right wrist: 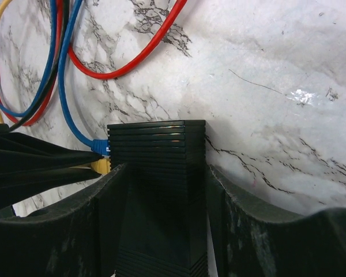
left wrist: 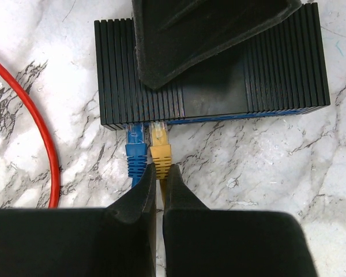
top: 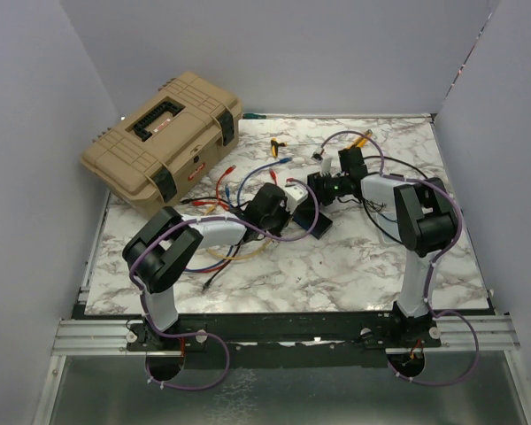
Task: Insert the plug into the switch port
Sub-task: Insert the connector into the switch port.
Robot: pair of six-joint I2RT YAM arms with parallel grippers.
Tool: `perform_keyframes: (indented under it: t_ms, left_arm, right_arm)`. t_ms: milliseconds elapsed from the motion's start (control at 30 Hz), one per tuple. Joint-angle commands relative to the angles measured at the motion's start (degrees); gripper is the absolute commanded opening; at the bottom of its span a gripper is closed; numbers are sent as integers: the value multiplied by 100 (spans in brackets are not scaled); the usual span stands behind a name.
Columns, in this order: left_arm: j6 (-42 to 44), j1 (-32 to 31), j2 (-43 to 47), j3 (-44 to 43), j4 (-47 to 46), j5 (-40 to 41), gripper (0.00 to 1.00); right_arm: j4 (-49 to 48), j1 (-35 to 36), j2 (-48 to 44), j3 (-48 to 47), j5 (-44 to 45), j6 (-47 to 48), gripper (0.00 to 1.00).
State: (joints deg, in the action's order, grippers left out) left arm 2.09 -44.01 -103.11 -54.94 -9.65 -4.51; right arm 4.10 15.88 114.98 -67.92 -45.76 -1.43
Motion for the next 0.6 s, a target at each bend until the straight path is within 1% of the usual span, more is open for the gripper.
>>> perform_keyframes:
  t_ms: [0, 267, 433, 567]
  left_arm:
    - [-186, -55, -78, -281, -531, 100, 0]
    - [-393, -106, -245, -435, -587, 223, 0]
    - [-350, -133, -261, -582, -754, 154, 0]
    - [-236, -148, -312, -682, -913, 141, 0]
  right_arm:
    - [722, 207, 354, 11, -439, 86, 58]
    - [829, 336, 385, 71, -617, 88, 58]
    - [1019, 491, 437, 64, -637, 339, 58]
    - [1218, 552, 503, -2, -866, 479, 58]
